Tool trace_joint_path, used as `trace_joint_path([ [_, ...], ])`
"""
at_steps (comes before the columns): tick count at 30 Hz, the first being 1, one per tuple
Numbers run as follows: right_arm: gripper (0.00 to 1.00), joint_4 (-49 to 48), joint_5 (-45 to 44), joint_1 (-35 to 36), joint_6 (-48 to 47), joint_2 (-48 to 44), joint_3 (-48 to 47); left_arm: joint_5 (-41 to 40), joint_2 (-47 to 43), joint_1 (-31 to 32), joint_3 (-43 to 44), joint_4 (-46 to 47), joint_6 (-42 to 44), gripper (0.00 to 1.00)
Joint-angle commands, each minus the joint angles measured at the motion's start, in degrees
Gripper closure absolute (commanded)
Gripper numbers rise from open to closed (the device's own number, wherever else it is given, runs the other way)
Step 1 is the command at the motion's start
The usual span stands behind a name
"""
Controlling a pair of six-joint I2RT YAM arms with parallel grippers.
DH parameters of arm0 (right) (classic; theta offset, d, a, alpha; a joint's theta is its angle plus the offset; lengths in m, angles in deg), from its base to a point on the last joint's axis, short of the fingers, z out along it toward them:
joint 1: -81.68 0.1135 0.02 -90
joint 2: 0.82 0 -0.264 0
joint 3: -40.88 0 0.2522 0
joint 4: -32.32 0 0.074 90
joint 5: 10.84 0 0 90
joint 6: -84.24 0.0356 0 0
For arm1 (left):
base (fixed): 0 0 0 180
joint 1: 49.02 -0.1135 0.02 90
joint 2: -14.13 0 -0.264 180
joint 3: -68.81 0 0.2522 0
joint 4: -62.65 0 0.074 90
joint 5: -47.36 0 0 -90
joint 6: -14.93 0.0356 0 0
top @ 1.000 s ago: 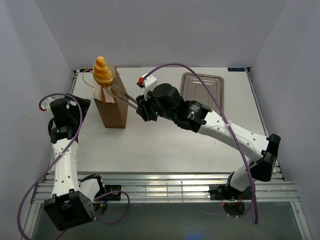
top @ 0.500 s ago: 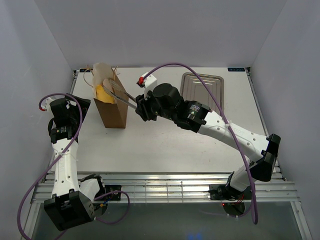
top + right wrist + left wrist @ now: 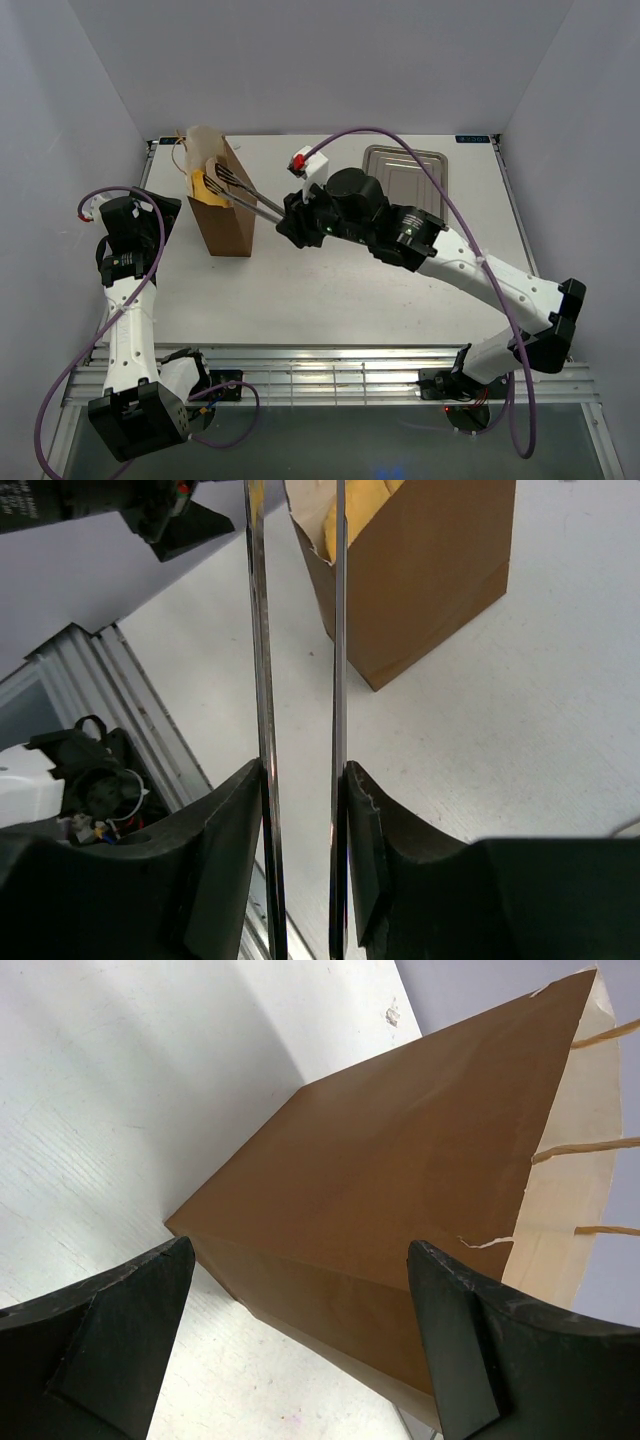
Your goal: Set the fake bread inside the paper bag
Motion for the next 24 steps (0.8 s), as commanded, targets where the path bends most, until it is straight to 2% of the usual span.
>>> trace_joint_path([
  [1, 0.57, -4.0, 4.0, 0.2, 1.5, -6.4, 1.7, -0.2, -0.9, 0.1, -0.2, 0.8, 0.6, 0.02],
  [8, 0.57, -2.2, 3.5, 0.2, 1.2, -16.4, 8.3, -0.2, -1.1, 0.1, -0.5, 0.8, 0.7, 0.02],
  [15, 0.57, 1.3, -11.7, -0.6, -1.0, -21.1, 13.7, 0.1, -1.6, 0.1, -1.2, 0.7, 0.5, 0.02],
  [19, 0.57, 3.5, -16.2, -4.9, -1.8, -20.4, 14.7, -0.4, -2.4, 0.1, -1.4, 0.3, 0.7, 0.02],
  [24, 0.57, 3.5, -12.1, -13.8, -0.3, -17.6, 17.6, 0.0, -3.4, 0.1, -1.8, -0.2, 0.5, 0.02],
])
